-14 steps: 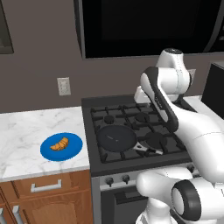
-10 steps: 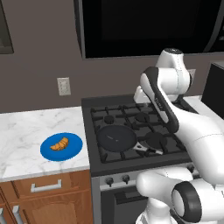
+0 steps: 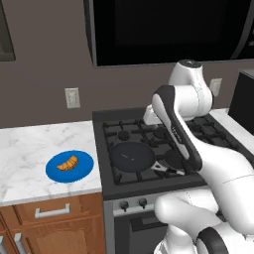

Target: Pick the croissant and place it on the pan. Then turn on the stove to warm the croissant.

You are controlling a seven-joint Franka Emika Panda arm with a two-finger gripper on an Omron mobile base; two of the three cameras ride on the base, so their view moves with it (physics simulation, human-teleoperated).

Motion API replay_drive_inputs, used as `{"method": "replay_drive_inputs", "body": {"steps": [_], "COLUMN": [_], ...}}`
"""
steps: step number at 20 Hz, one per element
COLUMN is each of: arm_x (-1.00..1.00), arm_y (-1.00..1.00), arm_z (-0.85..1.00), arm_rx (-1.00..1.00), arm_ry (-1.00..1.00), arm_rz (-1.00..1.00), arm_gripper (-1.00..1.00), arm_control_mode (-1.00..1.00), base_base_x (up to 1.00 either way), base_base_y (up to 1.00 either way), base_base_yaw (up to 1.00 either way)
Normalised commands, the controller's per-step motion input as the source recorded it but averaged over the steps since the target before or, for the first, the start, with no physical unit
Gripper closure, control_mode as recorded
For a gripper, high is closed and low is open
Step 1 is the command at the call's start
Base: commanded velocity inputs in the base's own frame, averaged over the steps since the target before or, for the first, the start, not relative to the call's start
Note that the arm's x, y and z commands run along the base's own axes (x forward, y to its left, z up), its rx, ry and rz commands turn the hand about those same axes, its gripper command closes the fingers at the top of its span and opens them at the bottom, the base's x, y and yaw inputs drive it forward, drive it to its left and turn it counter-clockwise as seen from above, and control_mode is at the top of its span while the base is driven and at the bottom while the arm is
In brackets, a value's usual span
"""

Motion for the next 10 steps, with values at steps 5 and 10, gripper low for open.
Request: {"method": "replay_drive_inputs", "body": {"steps": [5,10], "arm_x": [-0.18,-0.17], "arm_y": [0.51,0.63], "arm_z": [0.00,0.00], "arm_rx": [-0.01,-0.03], "arm_ry": [0.00,0.00], "arm_rz": [0.03,0.04], "arm_gripper": [-1.00,-1.00], "arm_control_mode": [-1.00,-1.00], "base_base_x": [0.00,0.00], "base_base_y": [0.00,0.00], "base_base_yaw": [0.00,0.00]}}
